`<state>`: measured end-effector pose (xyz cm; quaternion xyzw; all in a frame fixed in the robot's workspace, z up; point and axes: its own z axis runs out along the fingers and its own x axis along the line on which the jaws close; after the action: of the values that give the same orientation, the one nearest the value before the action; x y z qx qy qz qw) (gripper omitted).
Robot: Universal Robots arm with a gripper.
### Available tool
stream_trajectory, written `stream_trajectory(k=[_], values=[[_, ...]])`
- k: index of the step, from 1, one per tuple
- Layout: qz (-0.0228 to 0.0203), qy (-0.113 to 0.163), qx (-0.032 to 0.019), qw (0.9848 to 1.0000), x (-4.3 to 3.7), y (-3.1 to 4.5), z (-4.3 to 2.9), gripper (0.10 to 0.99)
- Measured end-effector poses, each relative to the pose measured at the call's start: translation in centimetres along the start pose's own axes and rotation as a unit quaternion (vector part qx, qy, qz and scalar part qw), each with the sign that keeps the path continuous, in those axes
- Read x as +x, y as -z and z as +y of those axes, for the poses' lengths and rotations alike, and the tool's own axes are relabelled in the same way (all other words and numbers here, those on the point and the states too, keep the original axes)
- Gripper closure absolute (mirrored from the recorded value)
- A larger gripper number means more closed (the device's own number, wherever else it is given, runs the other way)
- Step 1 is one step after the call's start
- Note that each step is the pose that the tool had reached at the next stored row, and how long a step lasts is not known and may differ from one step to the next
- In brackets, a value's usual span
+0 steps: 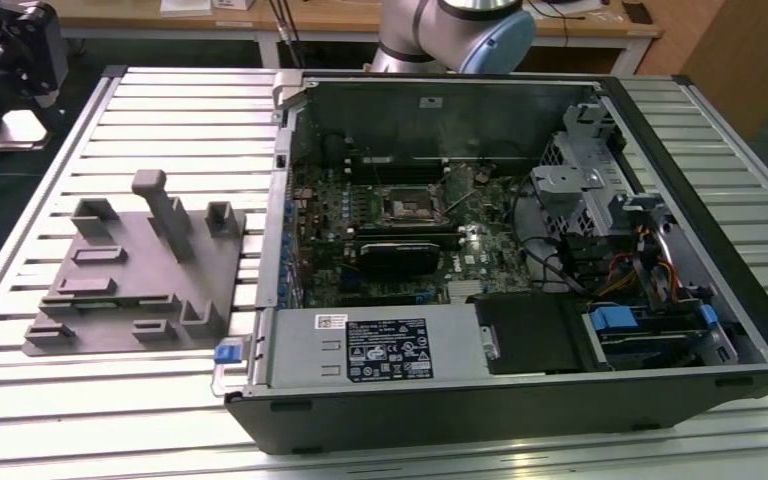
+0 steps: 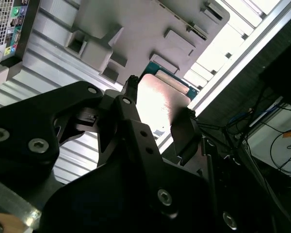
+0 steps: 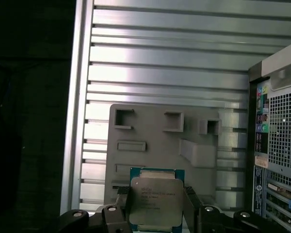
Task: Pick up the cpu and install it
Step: 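Pick up the cpu and move it towards the insertion slot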
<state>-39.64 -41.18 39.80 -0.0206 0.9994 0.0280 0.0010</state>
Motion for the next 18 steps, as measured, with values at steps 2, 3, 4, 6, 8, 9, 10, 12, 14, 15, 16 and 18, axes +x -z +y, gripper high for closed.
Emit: stream_trajectory(k=[2, 3, 4, 6, 8, 9, 10, 12, 14, 15, 16, 18], values=[[0.0000, 0.000, -0.0002, 1.0000, -0.18, 0.00, 0.00, 0.561], [0.0000, 0.000, -0.0003, 1.0000, -0.26, 0.00, -0.01, 0.561], [0.0000, 0.000, -0.0004, 1.0000, -0.34, 0.00, -0.01, 0.561], [0.0000, 0.000, -0.0005, 1.0000, -0.48, 0.01, -0.02, 0.561], [0.0000, 0.000, -0.0005, 1.0000, -0.60, 0.00, -0.02, 0.561], [0.0000, 0.000, -0.0005, 1.0000, -0.68, 0.00, -0.03, 0.561], [0.0000, 0.000, -0.0005, 1.0000, -0.75, 0.00, -0.03, 0.561], [0.0000, 0.000, -0.0005, 1.0000, -0.88, 0.00, -0.03, 0.561], [0.0000, 0.000, -0.0005, 1.0000, -0.99, 0.00, -0.04, 0.561], [0.0000, 0.000, -0.0005, 1.0000, -1.04, 0.00, -0.04, 0.561], [0.0000, 0.000, -0.0005, 1.0000, -1.11, 0.00, -0.04, 0.561], [0.0000, 0.000, -0.0005, 1.0000, -1.33, 0.00, -0.05, 0.561]])
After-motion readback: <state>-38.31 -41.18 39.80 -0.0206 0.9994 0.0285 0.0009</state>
